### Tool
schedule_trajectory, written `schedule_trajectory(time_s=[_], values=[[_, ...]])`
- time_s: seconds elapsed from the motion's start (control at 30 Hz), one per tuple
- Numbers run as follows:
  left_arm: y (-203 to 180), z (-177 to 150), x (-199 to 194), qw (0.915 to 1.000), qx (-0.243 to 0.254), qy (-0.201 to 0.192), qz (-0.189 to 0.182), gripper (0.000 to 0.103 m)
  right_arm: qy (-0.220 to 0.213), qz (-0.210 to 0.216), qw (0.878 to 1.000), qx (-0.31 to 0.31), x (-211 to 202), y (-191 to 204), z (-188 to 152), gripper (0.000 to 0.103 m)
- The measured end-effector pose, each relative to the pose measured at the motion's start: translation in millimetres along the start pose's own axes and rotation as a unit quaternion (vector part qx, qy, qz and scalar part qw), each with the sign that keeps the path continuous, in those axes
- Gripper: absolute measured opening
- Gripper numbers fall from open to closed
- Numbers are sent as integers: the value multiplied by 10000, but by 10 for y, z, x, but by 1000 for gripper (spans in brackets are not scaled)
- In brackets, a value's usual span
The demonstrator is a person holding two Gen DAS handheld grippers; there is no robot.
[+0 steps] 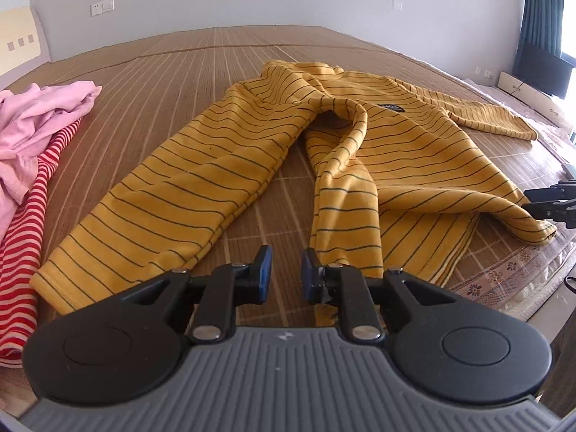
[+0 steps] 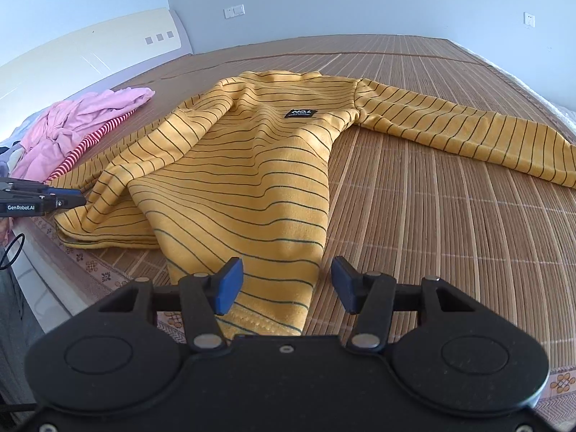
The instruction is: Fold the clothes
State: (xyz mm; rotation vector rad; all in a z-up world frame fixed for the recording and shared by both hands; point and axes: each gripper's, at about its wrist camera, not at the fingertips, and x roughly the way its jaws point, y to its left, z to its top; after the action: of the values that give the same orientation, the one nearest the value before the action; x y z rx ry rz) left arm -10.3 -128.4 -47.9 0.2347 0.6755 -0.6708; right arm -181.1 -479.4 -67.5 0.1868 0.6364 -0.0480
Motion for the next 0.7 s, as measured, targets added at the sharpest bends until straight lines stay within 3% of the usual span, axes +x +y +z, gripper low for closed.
schedule_trajectory(time_s=[0.03,0.07,0.1,0.17,0.27,0.3,0.33,0.37,0.4,0.53,0.6,0.7], values=[[6,-31,8,10000,41,32,40,21,-7,-28,10000,18,-12,6,-10,44],[14,-57,2,10000,59,38,33,21,-10,-85,10000,36,-21,7,-19,25],[28,-74,-27,10000,32,18,-53,21,-19,-166,9998,84,-31,5,-28,14],[54,-77,-122,9996,-58,-78,-271,22,-100,-251,9995,175,-65,-10,-36,9],[21,-3,-259,9984,-50,-335,-456,23,-452,-385,9980,239,-185,-17,-13,6],[7,23,-300,9979,-37,-427,-481,29,-598,-431,9969,269,-261,-20,6,6],[-6,49,-337,9975,-18,-522,-479,35,-743,-477,9956,300,-336,-23,26,6],[-21,77,-372,9968,-32,-628,-499,54,-885,-524,9941,336,-414,-32,46,6],[-32,99,-396,9959,-78,-713,-545,65,-1006,-578,9926,371,-492,-48,67,6],[-124,209,-386,9909,-164,-793,-1076,69,-1191,-1014,9867,431,-655,-103,113,6],[-218,241,-294,9885,-139,-663,-1349,74,-1228,-1108,9847,555,-702,-148,106,5],[-410,218,-91,9867,-16,-353,-1586,74,-1319,-1364,9794,685,-758,-193,94,1]])
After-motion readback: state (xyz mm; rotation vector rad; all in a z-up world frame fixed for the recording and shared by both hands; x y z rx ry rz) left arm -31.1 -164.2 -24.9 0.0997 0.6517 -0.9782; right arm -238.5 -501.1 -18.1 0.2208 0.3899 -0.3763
